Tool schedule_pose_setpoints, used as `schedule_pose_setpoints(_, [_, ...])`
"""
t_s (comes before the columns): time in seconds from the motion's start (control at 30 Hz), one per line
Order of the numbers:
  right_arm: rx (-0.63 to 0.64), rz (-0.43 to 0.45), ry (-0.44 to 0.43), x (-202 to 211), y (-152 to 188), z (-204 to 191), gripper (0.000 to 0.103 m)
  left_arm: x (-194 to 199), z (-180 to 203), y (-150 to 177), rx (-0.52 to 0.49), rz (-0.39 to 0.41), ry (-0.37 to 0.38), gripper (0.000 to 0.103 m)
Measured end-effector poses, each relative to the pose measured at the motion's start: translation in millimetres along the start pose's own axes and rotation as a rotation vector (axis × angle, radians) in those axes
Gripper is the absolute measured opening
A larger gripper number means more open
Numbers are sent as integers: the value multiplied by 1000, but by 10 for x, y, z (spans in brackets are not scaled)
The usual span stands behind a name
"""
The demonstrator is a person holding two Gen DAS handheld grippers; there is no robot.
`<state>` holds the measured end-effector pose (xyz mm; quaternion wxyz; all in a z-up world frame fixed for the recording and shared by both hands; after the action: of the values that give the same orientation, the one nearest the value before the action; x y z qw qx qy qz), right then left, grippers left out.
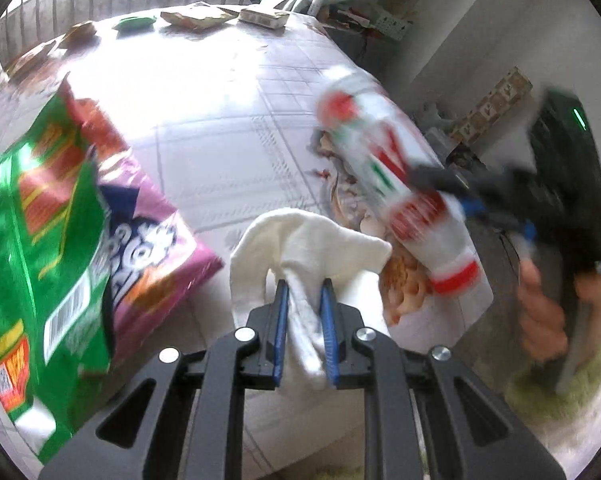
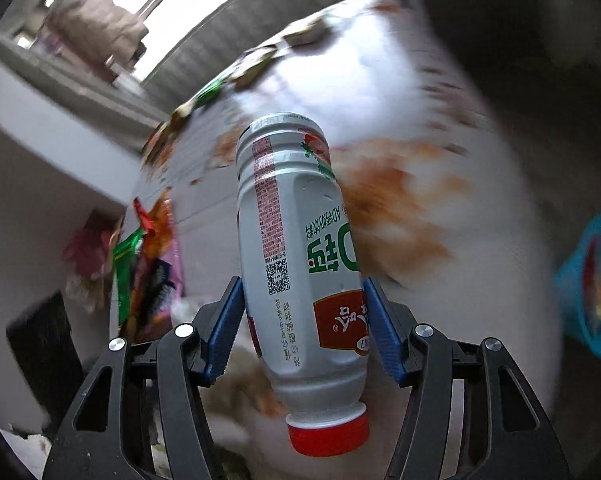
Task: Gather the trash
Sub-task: 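Grasp the white bottle with right tool while left tool holds the tissue, then lift the bottle with right tool while left tool lifts the tissue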
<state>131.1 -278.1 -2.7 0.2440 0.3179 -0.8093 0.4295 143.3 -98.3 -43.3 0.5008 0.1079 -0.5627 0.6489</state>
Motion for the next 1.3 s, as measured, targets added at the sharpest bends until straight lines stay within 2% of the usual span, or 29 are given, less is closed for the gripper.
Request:
schedule_pose_setpoints(0.17, [-99,54,31,312,230,172,57,-108,81,-139,-55,1,2,15])
schedule_pose_setpoints(0.27, [-121,77,38,312,283,111,57,-147,81,-173,-72,-4,-5,19])
schedule_pose_setpoints(0.3, [-124,81,36,318,298,106,57,-108,69,-167,-74,-1,-10,22])
schedule_pose_setpoints(0.37, [-123,83,36,301,296,103,57,-58,75,-208,-75,23,-10,39])
schedule_pose_setpoints(0.4, [-122,83,35,298,290,106,57,-1,95,-223,-74,39,9,42])
schedule_pose_setpoints(0.47, [-118,83,37,276,275,97,57,98,143,-212,-85,48,66,59])
schedule_pose_setpoints(0.57, [-129,70,21,258,292,116,57,169,287,-134,-133,41,108,69])
schedule_pose_setpoints(0.63, [-140,62,17,265,307,153,58,96,344,-96,-174,26,87,69])
schedule_pose_setpoints(0.7, [-157,58,9,270,328,182,58,-16,389,-17,-246,-1,14,69])
schedule_pose_setpoints(0.87, [-172,56,5,291,337,207,58,-170,455,84,-356,1,-45,68])
schedule_pose_setpoints(1.03, [-140,49,26,293,294,190,60,-290,342,58,-350,-2,-91,49])
schedule_pose_setpoints(1.13, [-125,42,43,263,253,198,64,-290,317,48,-346,3,-94,44])
schedule_pose_setpoints(1.3, [-117,39,55,198,161,211,65,-316,322,52,-382,13,-122,39])
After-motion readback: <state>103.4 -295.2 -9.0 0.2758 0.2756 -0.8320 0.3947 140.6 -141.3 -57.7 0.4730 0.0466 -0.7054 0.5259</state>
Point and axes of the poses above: each gripper's, at about its wrist camera, not at the fingertips, and x roughly against the way its jaws point, z to its right, y to its underside, the point moved 3 cm from there along -x, roughly the way its jaws point, and after that the axes turned 14 degrees about z, right-handed, at the moved point
